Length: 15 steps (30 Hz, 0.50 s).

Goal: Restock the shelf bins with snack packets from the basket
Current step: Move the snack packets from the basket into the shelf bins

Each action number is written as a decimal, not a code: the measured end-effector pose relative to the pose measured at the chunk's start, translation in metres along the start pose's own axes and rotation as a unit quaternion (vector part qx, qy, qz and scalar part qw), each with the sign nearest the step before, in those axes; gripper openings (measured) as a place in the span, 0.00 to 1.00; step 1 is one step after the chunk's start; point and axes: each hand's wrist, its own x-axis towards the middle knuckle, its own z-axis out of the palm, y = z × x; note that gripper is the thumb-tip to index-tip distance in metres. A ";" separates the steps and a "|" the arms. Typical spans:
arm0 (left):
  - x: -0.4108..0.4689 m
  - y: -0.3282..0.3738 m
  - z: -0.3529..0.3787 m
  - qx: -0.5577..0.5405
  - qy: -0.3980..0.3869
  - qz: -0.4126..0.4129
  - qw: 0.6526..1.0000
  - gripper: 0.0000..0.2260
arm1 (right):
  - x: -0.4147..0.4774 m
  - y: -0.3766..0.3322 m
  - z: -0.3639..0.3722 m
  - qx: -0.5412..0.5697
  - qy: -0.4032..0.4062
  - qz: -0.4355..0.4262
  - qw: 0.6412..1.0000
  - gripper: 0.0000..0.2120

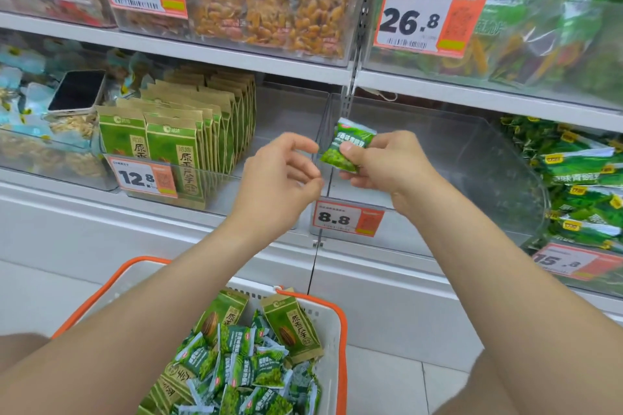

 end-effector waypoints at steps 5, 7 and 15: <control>0.020 -0.016 0.010 0.164 0.016 0.105 0.981 0.16 | 0.068 0.024 -0.001 -0.231 0.077 -0.035 0.969 0.15; 0.027 -0.022 0.014 0.188 -0.022 0.080 0.979 0.22 | 0.091 0.027 0.004 -0.268 0.053 -0.015 0.962 0.14; 0.050 -0.028 0.010 0.281 -0.114 0.044 0.952 0.29 | 0.157 0.033 0.022 -0.315 0.031 0.074 0.946 0.14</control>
